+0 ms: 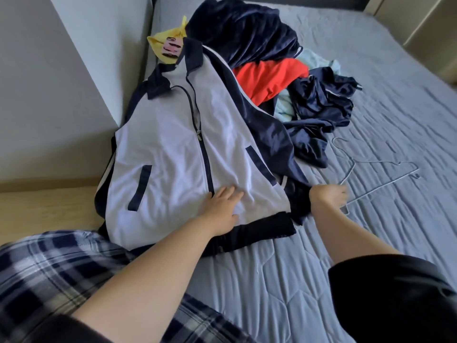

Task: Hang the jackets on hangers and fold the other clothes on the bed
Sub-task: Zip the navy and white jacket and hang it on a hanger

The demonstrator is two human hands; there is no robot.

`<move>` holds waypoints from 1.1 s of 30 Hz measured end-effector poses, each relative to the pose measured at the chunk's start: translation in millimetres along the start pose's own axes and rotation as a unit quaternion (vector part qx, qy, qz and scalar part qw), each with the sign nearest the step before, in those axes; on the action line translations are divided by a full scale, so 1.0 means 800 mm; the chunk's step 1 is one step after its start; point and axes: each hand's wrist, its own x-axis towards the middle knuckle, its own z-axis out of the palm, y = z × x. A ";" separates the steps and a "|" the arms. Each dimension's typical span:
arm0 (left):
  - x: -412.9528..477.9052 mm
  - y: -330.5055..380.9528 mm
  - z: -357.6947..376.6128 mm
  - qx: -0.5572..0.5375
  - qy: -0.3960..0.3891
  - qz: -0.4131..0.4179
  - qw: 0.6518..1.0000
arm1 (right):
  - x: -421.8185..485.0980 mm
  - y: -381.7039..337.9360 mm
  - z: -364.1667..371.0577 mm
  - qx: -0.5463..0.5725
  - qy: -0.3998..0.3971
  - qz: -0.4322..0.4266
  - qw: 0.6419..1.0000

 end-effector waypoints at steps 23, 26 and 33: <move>-0.034 -0.078 -0.026 -0.187 0.047 -0.081 0.978 | -0.190 -0.118 0.004 0.141 -0.094 -0.399 0.901; -0.042 -0.096 -0.045 -0.287 0.105 -0.149 0.941 | -0.207 -0.122 0.006 0.189 -0.114 -0.423 0.879; -0.048 -0.123 -0.084 -0.420 0.234 -0.223 0.848 | -0.201 -0.132 -0.002 0.226 -0.137 -0.422 0.867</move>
